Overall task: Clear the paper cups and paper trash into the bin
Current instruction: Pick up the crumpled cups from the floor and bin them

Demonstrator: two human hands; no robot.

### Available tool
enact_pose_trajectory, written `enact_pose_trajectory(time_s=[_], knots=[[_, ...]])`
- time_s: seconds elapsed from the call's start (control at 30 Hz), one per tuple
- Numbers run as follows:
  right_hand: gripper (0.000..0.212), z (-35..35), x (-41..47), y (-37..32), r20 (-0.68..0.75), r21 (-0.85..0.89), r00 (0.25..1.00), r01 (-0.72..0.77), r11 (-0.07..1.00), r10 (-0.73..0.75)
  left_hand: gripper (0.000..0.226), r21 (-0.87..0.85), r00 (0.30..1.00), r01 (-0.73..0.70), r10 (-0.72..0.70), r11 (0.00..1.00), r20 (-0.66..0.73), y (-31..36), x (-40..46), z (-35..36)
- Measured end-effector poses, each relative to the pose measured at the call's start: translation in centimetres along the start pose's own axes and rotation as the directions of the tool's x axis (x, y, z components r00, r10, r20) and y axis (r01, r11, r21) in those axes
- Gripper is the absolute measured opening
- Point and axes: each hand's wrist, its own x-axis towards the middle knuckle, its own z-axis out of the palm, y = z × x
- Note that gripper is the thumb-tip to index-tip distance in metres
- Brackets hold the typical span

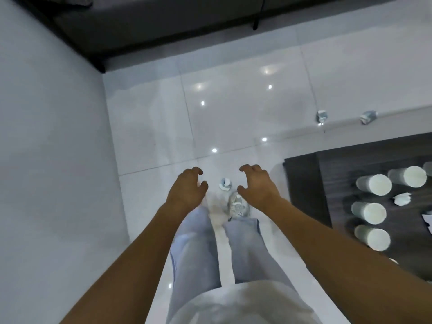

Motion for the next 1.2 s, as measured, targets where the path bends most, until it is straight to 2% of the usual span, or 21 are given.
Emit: enact_pose_trajectory(time_s=[0.13, 0.27, 0.37, 0.47, 0.57, 0.7, 0.87, 1.0, 1.2], knots=[[0.056, 6.4, 6.1, 3.0, 0.023, 0.059, 0.994, -0.11, 0.992, 0.109, 0.034, -0.006, 0.998, 0.0, 0.001, 1.0, 0.066, -3.8, 7.3, 4.3], [0.06, 16.3, 13.5, 7.0, 0.06, 0.172, 0.97, -0.243, 0.954, 0.236, 0.034, 0.003, 0.99, -0.005, 0.005, 1.0, 0.138, -10.1, 15.7, 11.0], [0.065, 24.3, 19.6, 10.2, 0.074, 0.19, 0.958, -0.285, 0.94, 0.275, 0.035, 0.012, 0.987, 0.003, -0.005, 1.0, 0.163, -15.2, 21.9, 16.1], [0.067, 31.8, 25.8, 13.2, 0.083, 0.141, 0.968, -0.247, 0.959, 0.237, 0.036, 0.059, 0.981, -0.01, -0.001, 0.998, 0.193, -20.0, 27.6, 21.1], [0.073, 37.8, 31.5, 15.7, 0.055, 0.007, 0.99, -0.131, 0.991, 0.13, 0.035, 0.096, 0.976, -0.114, 0.093, 0.989, 0.199, -23.5, 32.6, 24.5], [0.084, 43.4, 36.5, 18.0, 0.092, -0.16, 0.995, -0.032, 0.987, 0.047, 0.037, 0.17, 0.961, -0.246, 0.218, 0.954, 0.167, -25.8, 37.8, 26.8], [0.07, 46.1, 38.0, 19.4, -0.014, -0.305, 1.0, -0.009, 0.952, 0.005, 0.038, 0.13, 0.962, -0.243, 0.221, 0.961, 0.16, -26.3, 39.9, 28.6], [0.054, 44.8, 37.9, 18.4, 0.003, -0.181, 1.0, -0.015, 0.983, 0.016, 0.039, 0.096, 0.963, -0.189, 0.166, 0.977, 0.214, -25.9, 39.6, 28.5], [0.057, 38.0, 34.7, 12.8, -0.114, 0.058, 0.992, 0.056, 0.997, -0.049, 0.042, 0.011, 0.959, -0.026, 0.022, 1.0, 0.281, -21.8, 37.1, 24.8]])
